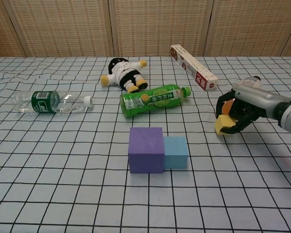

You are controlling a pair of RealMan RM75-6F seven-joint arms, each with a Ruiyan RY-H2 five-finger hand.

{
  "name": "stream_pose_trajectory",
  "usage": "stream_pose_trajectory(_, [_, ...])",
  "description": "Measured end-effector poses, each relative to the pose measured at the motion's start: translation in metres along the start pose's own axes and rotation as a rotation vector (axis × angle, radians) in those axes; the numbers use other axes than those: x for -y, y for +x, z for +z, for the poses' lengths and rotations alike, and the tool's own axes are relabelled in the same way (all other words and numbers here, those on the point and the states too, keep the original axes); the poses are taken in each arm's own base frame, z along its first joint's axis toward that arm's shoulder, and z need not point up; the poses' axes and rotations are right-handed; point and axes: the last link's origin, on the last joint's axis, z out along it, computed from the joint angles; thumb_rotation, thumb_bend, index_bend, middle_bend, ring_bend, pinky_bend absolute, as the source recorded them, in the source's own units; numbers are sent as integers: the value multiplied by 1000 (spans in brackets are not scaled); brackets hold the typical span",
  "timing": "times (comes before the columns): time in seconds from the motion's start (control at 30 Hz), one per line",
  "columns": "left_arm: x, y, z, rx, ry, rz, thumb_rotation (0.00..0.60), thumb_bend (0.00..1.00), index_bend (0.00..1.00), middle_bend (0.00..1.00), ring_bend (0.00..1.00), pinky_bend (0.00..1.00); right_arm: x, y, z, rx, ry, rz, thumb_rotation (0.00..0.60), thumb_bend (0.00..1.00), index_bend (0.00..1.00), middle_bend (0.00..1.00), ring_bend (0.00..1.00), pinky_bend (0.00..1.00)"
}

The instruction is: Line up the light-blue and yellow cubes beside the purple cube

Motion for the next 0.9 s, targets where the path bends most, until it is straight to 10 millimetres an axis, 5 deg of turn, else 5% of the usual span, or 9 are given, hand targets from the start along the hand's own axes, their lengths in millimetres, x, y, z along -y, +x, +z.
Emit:
stream_pose_trajectory(0.4, [0, 1, -1, -1, 0, 0, 600, 422, 230, 177, 97, 410, 24, -8, -25, 128, 46, 74, 600, 133, 605, 939, 841, 1000])
stream_pose_trajectory(0.9, [0, 1, 0, -1, -1, 1, 600, 423, 230, 177, 97, 410, 34, -15, -25, 173, 56, 128, 600, 133, 605, 940, 842, 1000])
